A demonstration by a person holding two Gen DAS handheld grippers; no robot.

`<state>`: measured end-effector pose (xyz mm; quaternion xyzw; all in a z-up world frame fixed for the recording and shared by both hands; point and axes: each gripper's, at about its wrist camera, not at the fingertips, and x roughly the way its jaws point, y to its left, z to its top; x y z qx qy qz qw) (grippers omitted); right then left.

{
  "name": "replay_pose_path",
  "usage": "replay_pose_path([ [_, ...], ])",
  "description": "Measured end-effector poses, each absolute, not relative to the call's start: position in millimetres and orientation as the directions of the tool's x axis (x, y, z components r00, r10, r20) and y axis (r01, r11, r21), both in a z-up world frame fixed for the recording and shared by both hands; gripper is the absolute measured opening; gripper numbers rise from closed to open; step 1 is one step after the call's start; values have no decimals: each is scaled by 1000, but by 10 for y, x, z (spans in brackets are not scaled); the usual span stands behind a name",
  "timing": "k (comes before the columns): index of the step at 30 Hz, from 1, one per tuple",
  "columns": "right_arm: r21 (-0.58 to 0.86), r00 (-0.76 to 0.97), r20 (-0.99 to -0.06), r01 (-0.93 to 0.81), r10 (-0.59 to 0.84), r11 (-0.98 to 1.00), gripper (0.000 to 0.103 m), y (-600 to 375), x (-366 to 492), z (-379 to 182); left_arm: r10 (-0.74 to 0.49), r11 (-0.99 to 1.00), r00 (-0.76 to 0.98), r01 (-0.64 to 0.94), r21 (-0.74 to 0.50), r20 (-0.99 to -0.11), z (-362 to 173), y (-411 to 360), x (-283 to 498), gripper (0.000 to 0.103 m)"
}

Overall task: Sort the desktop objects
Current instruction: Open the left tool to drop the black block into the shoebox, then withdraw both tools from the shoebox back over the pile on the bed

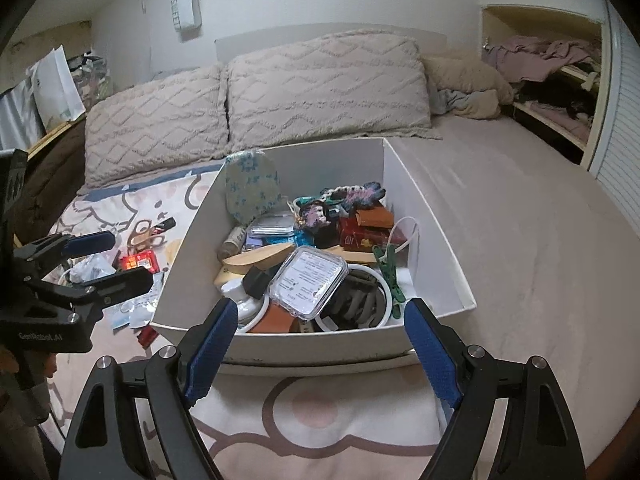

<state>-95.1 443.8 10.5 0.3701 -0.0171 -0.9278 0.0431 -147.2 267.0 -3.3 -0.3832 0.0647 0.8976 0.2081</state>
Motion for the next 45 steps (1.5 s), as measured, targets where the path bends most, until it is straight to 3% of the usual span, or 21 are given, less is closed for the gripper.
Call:
replay_pose_path([
  [4,44,-748,-661,40,-60,-998,102,4422,-862,117,325,-900,-639,-435,-21,-697,-26,2653,-1365,103],
  [18,12,-857,-515,-21,11,-1000,103,4313,-452,183,366,-892,-687,-452,-24,-628,62,2465,-1037,103],
  [45,43,-914,-405,10,-26,-999,103,3989,37,166,333,-921,-800,-389,8,-498,98,1753,-500,103],
])
